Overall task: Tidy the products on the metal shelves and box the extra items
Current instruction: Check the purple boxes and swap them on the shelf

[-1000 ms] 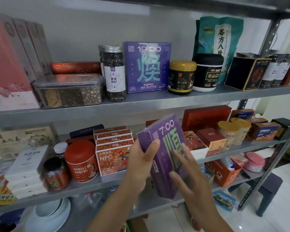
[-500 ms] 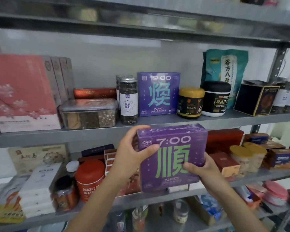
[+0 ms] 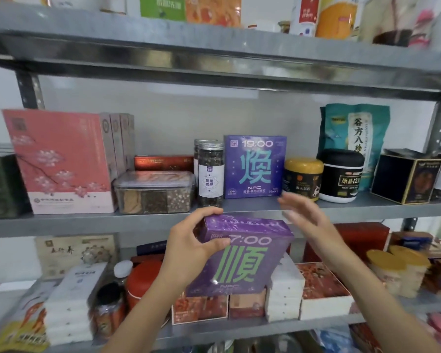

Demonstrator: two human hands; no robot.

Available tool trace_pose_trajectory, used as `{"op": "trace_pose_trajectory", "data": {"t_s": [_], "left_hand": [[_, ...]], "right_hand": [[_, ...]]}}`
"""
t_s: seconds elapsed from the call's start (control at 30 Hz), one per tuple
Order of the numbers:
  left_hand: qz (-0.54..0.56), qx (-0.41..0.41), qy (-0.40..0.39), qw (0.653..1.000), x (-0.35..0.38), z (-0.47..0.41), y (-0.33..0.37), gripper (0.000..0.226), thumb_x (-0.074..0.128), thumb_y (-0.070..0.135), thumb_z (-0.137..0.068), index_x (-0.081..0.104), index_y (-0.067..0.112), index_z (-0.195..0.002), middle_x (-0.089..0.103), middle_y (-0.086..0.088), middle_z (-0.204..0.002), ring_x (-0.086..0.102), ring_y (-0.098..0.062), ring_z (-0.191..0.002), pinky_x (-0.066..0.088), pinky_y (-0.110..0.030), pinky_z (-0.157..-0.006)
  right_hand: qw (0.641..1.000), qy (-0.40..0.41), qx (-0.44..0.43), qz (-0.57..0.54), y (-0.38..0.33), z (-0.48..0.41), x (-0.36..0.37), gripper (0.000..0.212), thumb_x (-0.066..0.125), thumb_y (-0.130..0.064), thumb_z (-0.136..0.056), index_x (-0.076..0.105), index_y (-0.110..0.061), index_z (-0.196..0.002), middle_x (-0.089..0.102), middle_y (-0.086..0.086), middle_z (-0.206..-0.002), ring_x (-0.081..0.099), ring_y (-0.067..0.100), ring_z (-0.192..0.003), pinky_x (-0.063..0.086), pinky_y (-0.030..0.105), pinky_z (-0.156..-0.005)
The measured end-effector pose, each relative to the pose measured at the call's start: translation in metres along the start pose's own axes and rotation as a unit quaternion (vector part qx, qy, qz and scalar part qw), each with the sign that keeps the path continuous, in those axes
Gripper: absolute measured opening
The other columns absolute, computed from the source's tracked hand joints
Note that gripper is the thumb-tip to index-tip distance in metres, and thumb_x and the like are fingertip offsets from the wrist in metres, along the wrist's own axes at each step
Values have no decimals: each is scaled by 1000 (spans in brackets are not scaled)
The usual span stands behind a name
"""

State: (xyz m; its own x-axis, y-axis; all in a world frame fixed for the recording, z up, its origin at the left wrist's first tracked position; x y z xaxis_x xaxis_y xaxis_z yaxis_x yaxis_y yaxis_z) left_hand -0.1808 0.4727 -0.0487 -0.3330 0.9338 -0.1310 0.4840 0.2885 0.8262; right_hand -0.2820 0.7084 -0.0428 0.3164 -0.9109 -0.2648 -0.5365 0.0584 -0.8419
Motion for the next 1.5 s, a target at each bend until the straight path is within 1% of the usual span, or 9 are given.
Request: {"op": "trace_pose_trajectory", "data": {"t_s": [0.13, 0.27, 0.43, 0.63, 0.8, 0.9, 1.17, 1.33, 1.5], "left_hand": [[-15, -3, 17, 1000, -6, 0, -1, 46, 84, 3, -70, 67, 30, -102, 71, 18, -94, 68, -2, -83, 54, -17, -71], [-24, -6, 17, 1000, -7, 1, 0, 46, 85, 6, -69, 67, 31, -103, 72, 18, -90, 68, 0, -82, 52, -13, -67], [-33, -15, 14, 999, -6, 5, 1, 46, 85, 7, -69, 68, 31, -104, 72, 17, -90, 68, -2, -82, 54, -16, -67], [-50, -20, 8, 999, -8, 12, 0, 47, 85, 6, -70, 67, 33, -104, 70, 22, -92, 68, 0, -82, 54, -15, -69], [-58, -26, 12, 998, -14, 14, -3, 45, 84, 8, -71, 67, 32, -105, 71, 13, -93, 68, -3, -85, 55, -17, -69], [-67, -23, 9, 997, -15, 16, -3, 46, 85, 10, -71, 67, 35, -105, 72, 12, -95, 68, -4, -86, 58, -22, -72], [-66, -21, 6, 998, -15, 20, -1, 48, 86, 9, -70, 67, 35, -105, 73, 10, -92, 68, -4, -84, 56, -18, -71], [-64, -24, 2, 998, -14, 20, 4, 46, 86, 10, -70, 67, 38, -101, 70, 21, -92, 66, -2, -85, 55, -17, -71], [-58, -25, -1, 998, -13, 21, 9, 45, 86, 10, -69, 67, 36, -101, 70, 21, -93, 67, -2, -85, 56, -19, -71]], "right_hand": [[982, 48, -129, 128, -53, -49, -7, 39, 61, -28, -91, 53, -26, -129, 54, -10, -131, 49, 4, -126, 46, 16, -95], [864, 66, -180, 465, -74, -112, 9, 65, 67, -17, -90, 35, -19, -146, 32, 5, -153, 29, 20, -140, 33, 38, -111], [743, -4, -124, 658, -63, -173, 27, 96, 69, -19, -87, 2, -25, -155, 0, 7, -164, -5, 26, -150, -7, 47, -118], [745, 12, -79, 662, -51, -192, 28, 95, 71, -20, -86, 6, -23, -155, 29, 11, -153, 22, 32, -144, 5, 60, -116], [769, -15, -19, 639, -54, -198, 18, 97, 76, -23, -80, 13, -26, -153, 19, 11, -157, 10, 33, -147, 4, 66, -113], [775, -45, 25, 630, -59, -200, 9, 103, 79, -22, -79, 9, -27, -155, 23, 8, -157, 18, 34, -145, 17, 68, -111], [782, 9, -19, 623, -72, -199, 0, 81, 87, -26, -66, 42, -18, -134, 41, 9, -134, 29, 31, -130, 44, 53, -94], [816, 104, -58, 565, -82, -194, -11, 74, 86, -26, -67, 45, -17, -127, 45, 8, -132, 32, 29, -127, 43, 50, -92], [785, 170, -146, 577, -99, -178, -17, 64, 81, -23, -73, 46, -14, -126, 51, 10, -131, 39, 30, -125, 35, 53, -98]]}}
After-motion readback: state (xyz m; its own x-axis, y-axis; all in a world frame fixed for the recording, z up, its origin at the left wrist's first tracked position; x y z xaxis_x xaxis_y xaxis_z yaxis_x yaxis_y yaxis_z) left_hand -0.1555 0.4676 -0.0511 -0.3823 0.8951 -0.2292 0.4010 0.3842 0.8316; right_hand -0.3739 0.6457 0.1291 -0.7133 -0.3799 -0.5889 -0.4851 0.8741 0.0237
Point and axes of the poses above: each hand's wrist, its own z-axis away from the middle knuckle, its own x-axis out of the palm, y = z × x, the point moved 5 cm from there along -z, towards the middle knuckle
